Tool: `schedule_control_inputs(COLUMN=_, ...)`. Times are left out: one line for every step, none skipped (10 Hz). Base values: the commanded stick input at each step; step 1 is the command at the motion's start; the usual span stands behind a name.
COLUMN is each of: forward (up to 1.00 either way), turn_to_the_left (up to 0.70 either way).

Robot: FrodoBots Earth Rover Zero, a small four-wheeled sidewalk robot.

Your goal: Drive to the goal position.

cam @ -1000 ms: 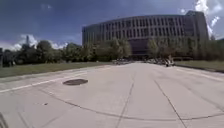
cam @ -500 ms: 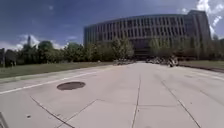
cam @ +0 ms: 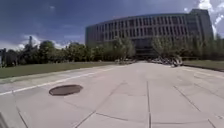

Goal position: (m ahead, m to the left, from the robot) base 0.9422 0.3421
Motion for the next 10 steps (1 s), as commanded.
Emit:
schedule_control_inputs(forward=0.85, turn_to_the_left=0.01)
schedule_control_inputs(forward=0.85, turn_to_the_left=0.01)
schedule_control_inputs(forward=0.85, turn_to_the_left=0.01)
schedule_control_inputs(forward=0.85, turn_to_the_left=0.01)
schedule_control_inputs(forward=0.85, turn_to_the_left=0.01)
schedule_control_inputs(forward=0.85, turn_to_the_left=0.01)
schedule_control_inputs(forward=0.85, turn_to_the_left=0.01)
schedule_control_inputs(forward=0.85, turn_to_the_left=0.01)
schedule_control_inputs(forward=0.85, turn_to_the_left=0.01)
schedule_control_inputs(forward=0.85, turn_to_the_left=0.01)
